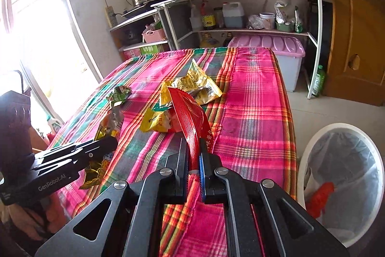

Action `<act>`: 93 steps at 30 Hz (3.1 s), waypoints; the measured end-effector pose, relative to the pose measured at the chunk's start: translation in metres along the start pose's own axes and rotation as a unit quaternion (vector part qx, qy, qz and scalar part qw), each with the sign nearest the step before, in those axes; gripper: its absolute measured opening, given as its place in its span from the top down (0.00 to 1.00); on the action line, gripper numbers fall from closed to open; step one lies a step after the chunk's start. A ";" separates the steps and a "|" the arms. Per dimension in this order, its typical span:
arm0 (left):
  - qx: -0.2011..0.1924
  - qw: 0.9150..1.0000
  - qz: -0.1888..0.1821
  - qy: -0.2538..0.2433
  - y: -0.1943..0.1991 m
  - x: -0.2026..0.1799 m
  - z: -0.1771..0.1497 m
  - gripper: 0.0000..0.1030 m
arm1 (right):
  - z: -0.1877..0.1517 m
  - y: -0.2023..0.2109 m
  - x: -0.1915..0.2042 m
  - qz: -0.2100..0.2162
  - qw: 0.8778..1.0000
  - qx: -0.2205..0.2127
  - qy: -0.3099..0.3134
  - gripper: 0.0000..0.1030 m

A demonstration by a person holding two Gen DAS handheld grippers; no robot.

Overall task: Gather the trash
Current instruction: 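Carry the candy wrapper and red packet in both tools over the bin, then open the left tool to drop the wrapper while the right tool drops the red packet, then move both open tools back over the remaining wrappers on the table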

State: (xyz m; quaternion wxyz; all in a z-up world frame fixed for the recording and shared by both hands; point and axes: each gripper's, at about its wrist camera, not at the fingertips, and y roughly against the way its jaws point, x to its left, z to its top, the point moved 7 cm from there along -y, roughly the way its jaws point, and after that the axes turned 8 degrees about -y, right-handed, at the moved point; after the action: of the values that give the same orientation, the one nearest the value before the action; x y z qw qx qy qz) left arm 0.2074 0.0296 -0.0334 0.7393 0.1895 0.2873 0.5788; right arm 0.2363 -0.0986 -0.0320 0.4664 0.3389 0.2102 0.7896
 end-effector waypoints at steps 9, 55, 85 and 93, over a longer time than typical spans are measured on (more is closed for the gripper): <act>0.003 0.999 -0.021 -0.027 -0.011 -0.036 0.010 0.89 | 0.000 0.025 -0.032 -0.010 0.999 -0.022 -0.028 0.93; 0.096 0.976 -0.151 -0.127 -0.130 -0.228 0.005 0.89 | -0.039 0.087 -0.223 -0.131 0.972 -0.039 -0.189 0.93; 0.087 0.978 -0.166 -0.092 -0.118 -0.217 0.010 0.72 | -0.033 0.105 -0.210 -0.115 0.974 -0.061 -0.186 0.75; 0.044 0.985 -0.149 -0.076 -0.084 -0.182 0.022 0.72 | -0.023 0.106 -0.177 -0.092 0.981 -0.076 -0.155 0.75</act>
State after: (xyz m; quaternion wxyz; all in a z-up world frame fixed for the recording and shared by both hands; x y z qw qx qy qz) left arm 0.2536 -0.1666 -0.0307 0.8276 0.2204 0.2806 0.4333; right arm 0.2152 -0.3050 -0.0390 0.5884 0.3996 0.1051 0.6950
